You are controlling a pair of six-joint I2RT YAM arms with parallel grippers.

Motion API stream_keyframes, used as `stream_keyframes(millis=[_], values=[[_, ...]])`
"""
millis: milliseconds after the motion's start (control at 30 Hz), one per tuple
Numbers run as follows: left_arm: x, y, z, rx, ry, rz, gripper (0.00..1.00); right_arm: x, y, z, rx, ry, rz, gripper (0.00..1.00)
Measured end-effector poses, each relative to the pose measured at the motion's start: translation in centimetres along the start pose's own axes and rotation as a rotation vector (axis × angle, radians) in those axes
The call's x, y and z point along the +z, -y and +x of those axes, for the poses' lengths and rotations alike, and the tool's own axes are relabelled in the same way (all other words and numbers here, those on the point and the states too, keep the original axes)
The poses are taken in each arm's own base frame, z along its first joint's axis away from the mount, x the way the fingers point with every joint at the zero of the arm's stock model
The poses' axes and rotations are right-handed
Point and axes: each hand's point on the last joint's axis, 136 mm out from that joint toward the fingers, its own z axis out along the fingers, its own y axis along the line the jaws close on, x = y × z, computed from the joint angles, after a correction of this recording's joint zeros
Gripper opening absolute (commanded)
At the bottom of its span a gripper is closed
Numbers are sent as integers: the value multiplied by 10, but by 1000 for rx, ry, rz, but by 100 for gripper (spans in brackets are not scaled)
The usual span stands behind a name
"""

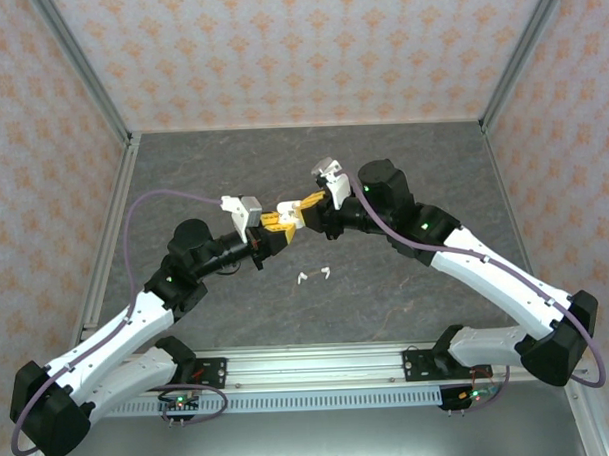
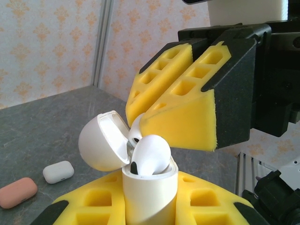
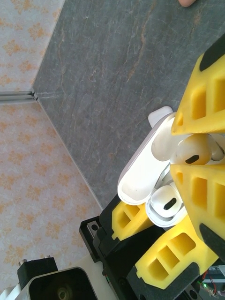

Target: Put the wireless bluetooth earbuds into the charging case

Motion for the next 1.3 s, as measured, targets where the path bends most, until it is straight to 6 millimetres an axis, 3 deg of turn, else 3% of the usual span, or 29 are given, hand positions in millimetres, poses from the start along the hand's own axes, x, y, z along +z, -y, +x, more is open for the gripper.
stream_keyframes(millis=[133,433,633,800,933,1133,1300], values=[[0,0,-1,2,3,1,0,0,-2,1,5,-3,-12,27],[0,2,-5,10,21,6,0,-6,3,-9,57,18,-11,53],[0,3,-11,14,42,12,0,-30,14,-31,140,92,-1,76],[0,6,-13,11,49,29,0,-39,10,-41,200,136,-47,96],[-1,8,-15,11,60,37,0,-30,1,-35,256,104,-126,100],[-1,9,-16,10,61,43,0,-1,0,-16,346,7,-219,100],[-1,9,-16,10,60,45,0,8,-9,-8,377,-38,-282,93]])
